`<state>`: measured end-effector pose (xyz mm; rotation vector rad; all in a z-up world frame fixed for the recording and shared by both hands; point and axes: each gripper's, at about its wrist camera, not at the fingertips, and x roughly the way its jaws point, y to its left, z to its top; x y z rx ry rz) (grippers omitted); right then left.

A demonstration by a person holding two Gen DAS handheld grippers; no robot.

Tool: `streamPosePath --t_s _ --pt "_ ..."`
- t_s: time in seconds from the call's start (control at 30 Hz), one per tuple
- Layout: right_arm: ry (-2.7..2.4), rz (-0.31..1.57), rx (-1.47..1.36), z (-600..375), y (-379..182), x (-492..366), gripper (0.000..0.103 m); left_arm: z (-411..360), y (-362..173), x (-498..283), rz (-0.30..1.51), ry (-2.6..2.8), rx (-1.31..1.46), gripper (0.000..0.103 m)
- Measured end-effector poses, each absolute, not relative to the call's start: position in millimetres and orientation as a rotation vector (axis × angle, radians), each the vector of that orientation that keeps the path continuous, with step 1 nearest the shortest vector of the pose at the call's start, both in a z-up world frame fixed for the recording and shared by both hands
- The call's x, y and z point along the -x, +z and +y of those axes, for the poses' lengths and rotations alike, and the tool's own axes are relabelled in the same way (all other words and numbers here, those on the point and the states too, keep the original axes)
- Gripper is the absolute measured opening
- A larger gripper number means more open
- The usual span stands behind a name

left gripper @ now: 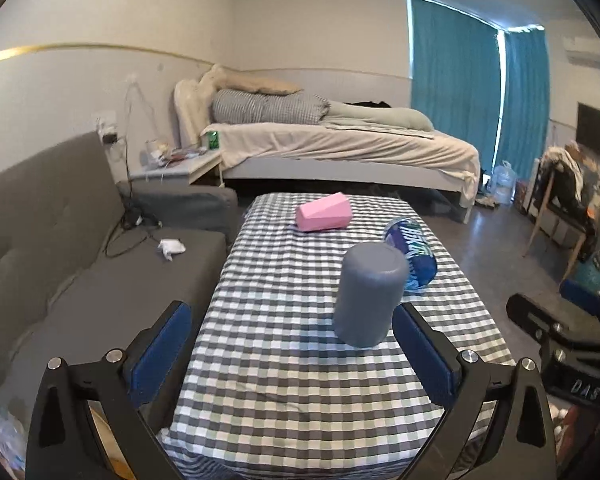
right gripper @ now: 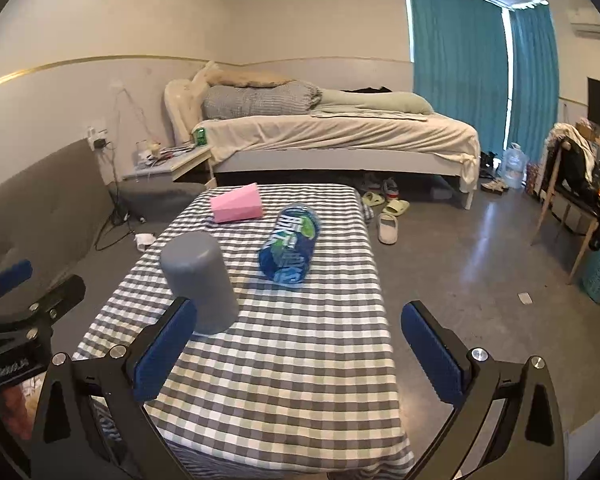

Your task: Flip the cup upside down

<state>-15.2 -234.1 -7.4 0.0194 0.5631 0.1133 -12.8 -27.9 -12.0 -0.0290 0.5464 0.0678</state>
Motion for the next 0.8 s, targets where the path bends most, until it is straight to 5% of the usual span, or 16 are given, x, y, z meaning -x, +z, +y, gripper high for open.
streamPosePath --t_s 0.8 --pt "0.132 0.580 0.031 -214.2 -14.9 9.0 0.103 -27.1 -15.7 14.7 0.543 0.080 0.000 0.103"
